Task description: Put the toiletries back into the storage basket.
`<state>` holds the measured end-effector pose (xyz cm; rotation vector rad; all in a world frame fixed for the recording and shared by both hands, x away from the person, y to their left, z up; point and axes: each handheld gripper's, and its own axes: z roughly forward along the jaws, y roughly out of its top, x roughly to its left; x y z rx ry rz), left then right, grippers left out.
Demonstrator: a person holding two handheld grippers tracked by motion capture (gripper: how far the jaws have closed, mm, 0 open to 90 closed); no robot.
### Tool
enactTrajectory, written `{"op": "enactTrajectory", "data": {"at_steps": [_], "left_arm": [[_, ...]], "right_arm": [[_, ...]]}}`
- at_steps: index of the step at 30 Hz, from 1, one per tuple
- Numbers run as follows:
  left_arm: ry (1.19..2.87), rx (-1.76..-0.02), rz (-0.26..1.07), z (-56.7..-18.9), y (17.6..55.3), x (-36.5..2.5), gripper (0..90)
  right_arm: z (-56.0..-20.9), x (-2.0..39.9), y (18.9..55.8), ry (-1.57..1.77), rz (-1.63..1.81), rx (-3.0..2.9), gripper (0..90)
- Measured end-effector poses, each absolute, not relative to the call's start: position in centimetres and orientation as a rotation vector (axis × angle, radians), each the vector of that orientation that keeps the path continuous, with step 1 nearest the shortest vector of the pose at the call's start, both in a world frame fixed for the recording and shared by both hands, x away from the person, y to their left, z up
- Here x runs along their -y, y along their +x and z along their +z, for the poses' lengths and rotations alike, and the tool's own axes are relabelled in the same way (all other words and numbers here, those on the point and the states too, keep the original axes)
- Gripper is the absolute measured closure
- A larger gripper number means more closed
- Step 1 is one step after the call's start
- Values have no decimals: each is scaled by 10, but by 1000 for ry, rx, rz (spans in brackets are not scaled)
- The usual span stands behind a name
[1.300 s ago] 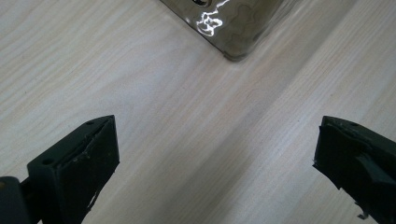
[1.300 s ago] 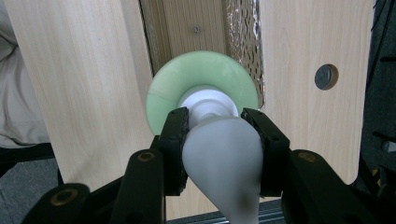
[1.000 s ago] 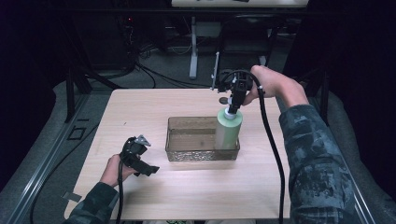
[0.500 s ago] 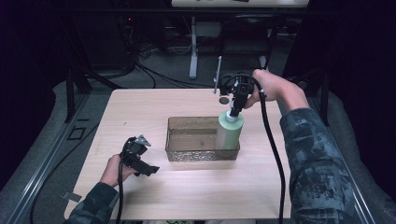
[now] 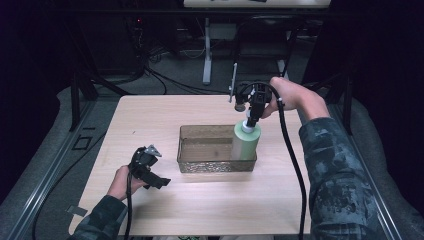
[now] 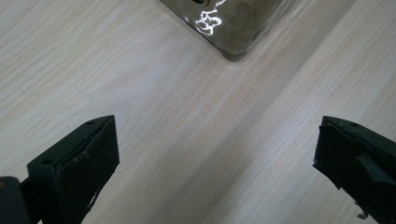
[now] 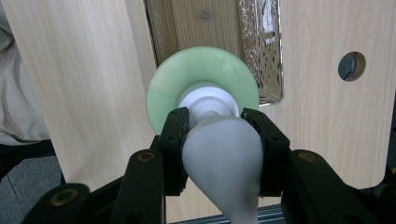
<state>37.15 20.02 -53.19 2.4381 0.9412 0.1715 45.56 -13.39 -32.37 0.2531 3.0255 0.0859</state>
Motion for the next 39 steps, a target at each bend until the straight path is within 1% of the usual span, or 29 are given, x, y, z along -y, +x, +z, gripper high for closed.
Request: {"op": "enactTrajectory", "data": {"at_steps": [17, 20, 21, 24, 25, 26, 29, 30, 33, 36, 39], "left_arm": [[2439, -939, 174, -532, 371, -200, 1], [2438, -941, 173, -532, 371, -200, 1], [2437, -941, 173, -532, 371, -200, 1], [2438, -940, 175, -532, 371, -200, 1], [2438, -940, 175, -532, 371, -200, 1], [2439, -939, 175, -532, 371, -200, 1], [2444, -936, 171, -531, 371, -199, 1], [2446, -933, 171, -531, 371, -199, 1], [2444, -938, 175, -532, 371, -199, 1], [2445, -935, 175, -532, 371, -198, 1], [2446, -935, 176, -532, 371, -198, 1]], "right_arm": [[-327, 136, 460, 296, 149, -3019, 618], [-327, 136, 460, 301, 158, -3010, 604], [-327, 135, 460, 306, 161, -3004, 571], [-327, 134, 459, 340, 190, -2991, 400], [-327, 134, 459, 354, 184, -2980, 357], [-328, 134, 458, 371, 177, -2966, 289], [-328, 135, 456, 399, 205, -2947, 175], [-328, 136, 455, 396, 217, -2937, 151], [-324, 139, 452, 411, 298, -2914, 134], [-321, 143, 448, 428, 334, -2890, 77], [-316, 146, 444, 441, 355, -2849, 48]]}}
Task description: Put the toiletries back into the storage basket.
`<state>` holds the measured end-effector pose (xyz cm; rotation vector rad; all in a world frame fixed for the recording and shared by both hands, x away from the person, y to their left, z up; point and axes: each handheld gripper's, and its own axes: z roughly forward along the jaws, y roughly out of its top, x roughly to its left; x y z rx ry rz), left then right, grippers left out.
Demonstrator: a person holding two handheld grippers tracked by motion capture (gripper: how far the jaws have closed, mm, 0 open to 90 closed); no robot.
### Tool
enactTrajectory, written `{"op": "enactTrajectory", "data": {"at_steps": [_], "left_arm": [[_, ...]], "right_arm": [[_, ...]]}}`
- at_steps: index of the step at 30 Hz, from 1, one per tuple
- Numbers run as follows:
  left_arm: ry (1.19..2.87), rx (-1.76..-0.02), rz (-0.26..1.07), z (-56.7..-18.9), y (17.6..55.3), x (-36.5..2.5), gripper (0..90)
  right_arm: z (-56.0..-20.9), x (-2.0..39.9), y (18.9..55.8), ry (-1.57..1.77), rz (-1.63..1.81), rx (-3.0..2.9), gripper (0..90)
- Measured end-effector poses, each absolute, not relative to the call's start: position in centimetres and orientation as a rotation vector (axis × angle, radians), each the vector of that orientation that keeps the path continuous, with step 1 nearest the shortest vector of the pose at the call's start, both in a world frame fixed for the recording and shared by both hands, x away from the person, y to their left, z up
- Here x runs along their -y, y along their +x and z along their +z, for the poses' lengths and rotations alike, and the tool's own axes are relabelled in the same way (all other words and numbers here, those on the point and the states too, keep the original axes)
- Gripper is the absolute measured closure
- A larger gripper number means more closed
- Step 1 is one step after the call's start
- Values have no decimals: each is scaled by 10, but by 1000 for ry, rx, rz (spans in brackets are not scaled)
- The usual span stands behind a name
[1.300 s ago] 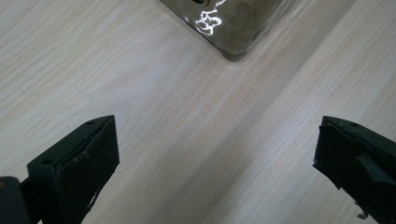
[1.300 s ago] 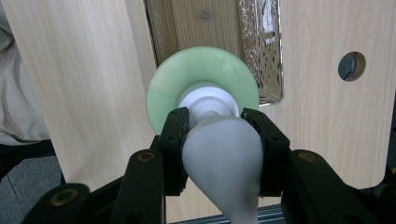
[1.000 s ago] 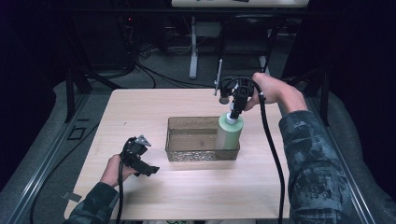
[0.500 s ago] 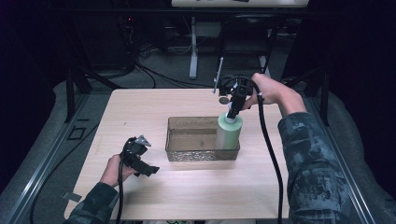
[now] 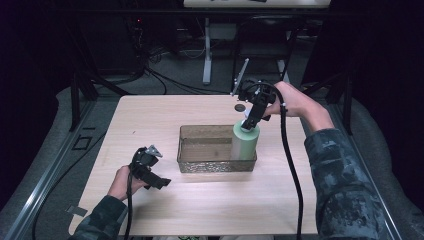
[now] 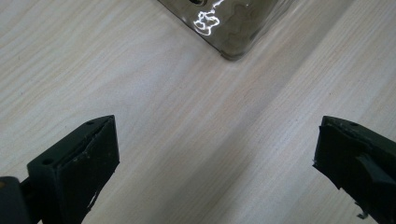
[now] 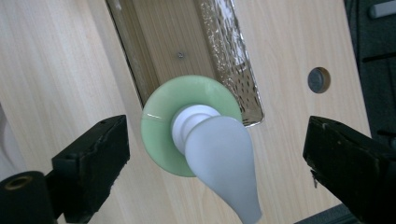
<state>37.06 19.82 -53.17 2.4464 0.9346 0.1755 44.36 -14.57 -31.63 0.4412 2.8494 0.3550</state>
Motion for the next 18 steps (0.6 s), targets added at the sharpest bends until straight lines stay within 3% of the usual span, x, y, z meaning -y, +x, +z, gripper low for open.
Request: {"op": "enactTrajectory", "data": {"at_steps": [6, 18], "left_arm": [[2443, -935, 176, -531, 370, -198, 1], [2449, -935, 182, -532, 370, -197, 1]], "right_arm": [[-309, 156, 428, 462, 453, -2718, 0], [-316, 190, 392, 528, 561, -2657, 0]]}}
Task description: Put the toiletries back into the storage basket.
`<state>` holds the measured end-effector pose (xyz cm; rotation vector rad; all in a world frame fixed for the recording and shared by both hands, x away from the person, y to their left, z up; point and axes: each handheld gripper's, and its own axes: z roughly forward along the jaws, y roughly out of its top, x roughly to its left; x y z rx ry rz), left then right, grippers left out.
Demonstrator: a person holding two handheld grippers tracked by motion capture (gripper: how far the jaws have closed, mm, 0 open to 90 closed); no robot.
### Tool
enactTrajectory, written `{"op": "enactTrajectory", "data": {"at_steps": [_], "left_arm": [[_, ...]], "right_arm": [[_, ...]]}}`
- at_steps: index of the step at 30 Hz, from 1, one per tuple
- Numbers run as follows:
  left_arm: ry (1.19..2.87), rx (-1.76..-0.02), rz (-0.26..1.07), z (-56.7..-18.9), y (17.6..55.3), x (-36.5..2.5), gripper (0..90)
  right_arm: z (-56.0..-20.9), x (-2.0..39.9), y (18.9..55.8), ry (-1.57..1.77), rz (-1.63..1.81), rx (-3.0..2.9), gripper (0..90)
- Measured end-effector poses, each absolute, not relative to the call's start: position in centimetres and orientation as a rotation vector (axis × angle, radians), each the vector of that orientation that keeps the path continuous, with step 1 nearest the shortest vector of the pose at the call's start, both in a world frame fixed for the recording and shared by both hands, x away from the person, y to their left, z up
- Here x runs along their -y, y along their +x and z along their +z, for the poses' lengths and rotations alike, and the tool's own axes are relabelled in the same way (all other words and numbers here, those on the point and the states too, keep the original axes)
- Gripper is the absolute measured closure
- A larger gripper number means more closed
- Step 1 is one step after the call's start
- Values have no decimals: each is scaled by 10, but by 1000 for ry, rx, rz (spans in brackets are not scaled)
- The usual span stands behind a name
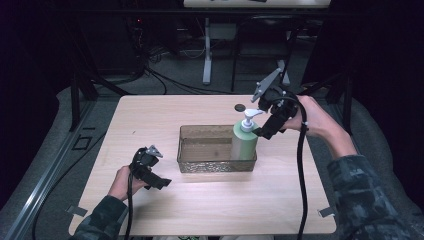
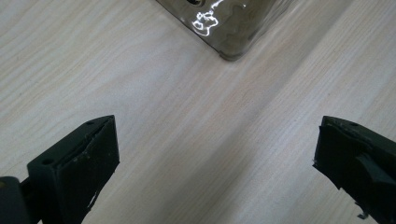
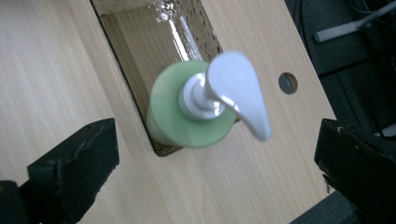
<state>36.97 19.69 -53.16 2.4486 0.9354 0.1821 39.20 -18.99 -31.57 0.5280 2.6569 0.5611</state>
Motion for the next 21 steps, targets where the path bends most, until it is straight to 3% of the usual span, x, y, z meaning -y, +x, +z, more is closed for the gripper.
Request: {"op": "enactTrajectory", "data": {"at_steps": [9, 21], "left_arm": [[2450, -937, 181, -532, 370, -197, 1], [2453, -936, 178, -533, 371, -196, 1]], "right_arm": [[-354, 217, 360, 569, 596, -2645, 0], [-438, 239, 327, 683, 662, -2683, 0]]}}
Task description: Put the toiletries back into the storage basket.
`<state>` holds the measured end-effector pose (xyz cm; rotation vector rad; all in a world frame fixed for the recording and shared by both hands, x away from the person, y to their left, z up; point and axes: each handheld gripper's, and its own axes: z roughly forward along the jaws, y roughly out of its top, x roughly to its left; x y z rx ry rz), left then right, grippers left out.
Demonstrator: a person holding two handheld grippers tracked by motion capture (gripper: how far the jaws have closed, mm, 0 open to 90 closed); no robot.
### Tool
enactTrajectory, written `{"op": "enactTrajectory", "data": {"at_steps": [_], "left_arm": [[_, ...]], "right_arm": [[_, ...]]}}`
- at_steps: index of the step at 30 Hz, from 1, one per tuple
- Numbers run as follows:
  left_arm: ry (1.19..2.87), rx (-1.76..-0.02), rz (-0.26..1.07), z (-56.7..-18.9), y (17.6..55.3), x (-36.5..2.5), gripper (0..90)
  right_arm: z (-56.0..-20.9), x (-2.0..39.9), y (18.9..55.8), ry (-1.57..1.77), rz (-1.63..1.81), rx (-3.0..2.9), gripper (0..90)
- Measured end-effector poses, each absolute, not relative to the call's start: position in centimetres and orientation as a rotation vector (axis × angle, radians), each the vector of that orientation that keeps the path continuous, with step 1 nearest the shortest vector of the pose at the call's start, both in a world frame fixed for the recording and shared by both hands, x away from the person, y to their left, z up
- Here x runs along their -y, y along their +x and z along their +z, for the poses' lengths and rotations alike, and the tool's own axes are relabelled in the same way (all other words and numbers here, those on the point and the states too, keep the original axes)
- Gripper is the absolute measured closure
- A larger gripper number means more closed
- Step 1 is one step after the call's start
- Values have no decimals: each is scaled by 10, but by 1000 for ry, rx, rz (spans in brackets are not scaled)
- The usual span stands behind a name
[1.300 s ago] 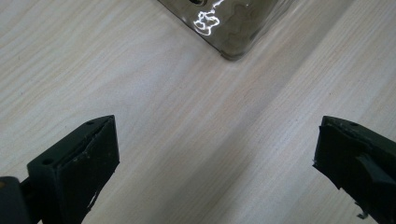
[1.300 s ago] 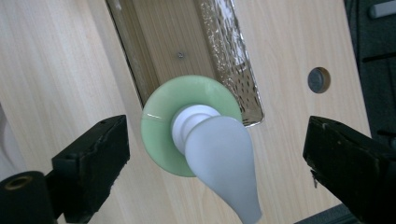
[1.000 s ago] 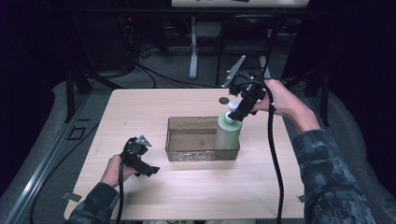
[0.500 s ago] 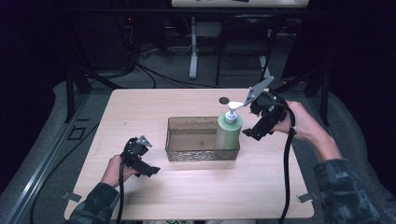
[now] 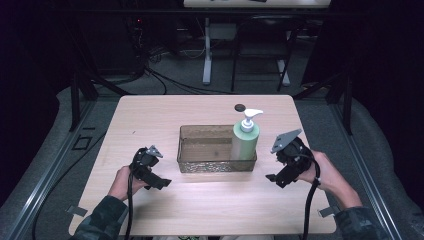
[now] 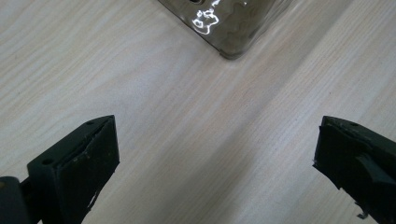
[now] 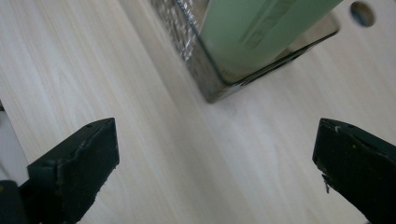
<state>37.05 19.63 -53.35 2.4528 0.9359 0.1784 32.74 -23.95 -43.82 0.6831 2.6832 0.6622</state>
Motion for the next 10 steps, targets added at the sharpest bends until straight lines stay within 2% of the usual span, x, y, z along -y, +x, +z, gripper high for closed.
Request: {"op": "enactTrajectory", "data": {"at_steps": [10], "left_arm": [[2453, -927, 174, -535, 371, -196, 1]], "right_arm": [[-511, 247, 310, 771, 668, -2779, 3]]}}
